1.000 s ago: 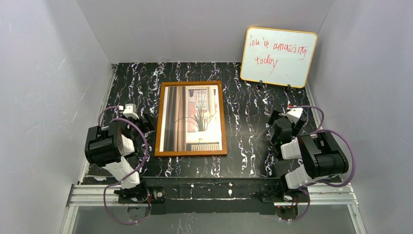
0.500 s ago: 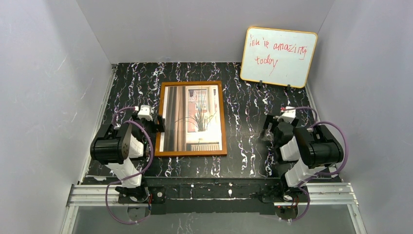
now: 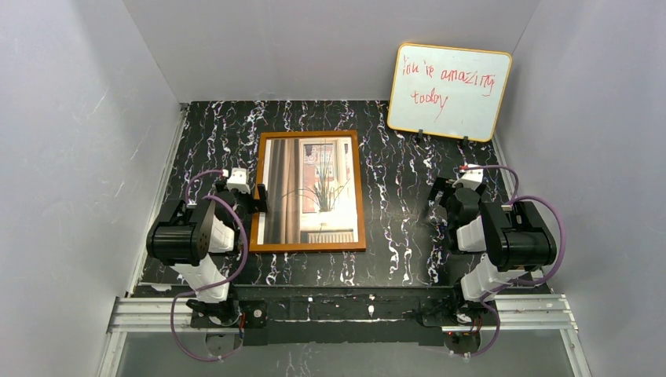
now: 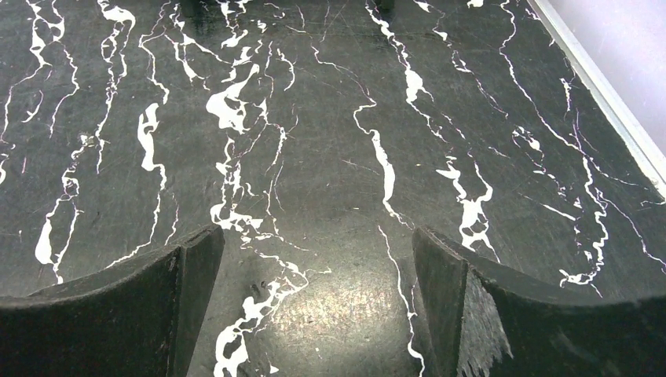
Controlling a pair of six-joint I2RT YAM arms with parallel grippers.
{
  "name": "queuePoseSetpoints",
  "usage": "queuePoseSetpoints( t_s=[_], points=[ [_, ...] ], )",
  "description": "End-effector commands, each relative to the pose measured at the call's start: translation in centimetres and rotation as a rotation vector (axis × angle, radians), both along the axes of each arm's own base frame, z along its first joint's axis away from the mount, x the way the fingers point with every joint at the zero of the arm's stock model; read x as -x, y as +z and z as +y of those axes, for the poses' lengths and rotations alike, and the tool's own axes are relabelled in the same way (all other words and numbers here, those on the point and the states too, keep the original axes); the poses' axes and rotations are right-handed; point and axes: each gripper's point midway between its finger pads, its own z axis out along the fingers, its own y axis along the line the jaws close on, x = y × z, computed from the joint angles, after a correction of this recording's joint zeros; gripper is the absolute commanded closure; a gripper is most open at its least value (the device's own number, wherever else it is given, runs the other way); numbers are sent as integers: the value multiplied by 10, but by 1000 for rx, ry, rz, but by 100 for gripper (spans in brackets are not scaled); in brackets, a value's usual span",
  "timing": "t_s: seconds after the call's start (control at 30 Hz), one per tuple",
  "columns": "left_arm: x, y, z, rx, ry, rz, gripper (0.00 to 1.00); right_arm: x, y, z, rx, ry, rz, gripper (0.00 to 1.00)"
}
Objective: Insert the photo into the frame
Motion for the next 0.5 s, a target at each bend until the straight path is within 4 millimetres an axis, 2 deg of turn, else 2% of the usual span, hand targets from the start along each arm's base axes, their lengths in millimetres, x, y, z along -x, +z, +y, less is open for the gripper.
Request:
queuePoseSetpoints(
  t_s=[0.0, 0.47],
  points=[
    [3, 1, 6, -29, 21, 1, 2, -2, 13, 1, -4, 5, -49, 1],
    [3, 1, 6, -29, 26, 0, 2, -2, 13, 1, -3, 7, -50, 1]
  ],
)
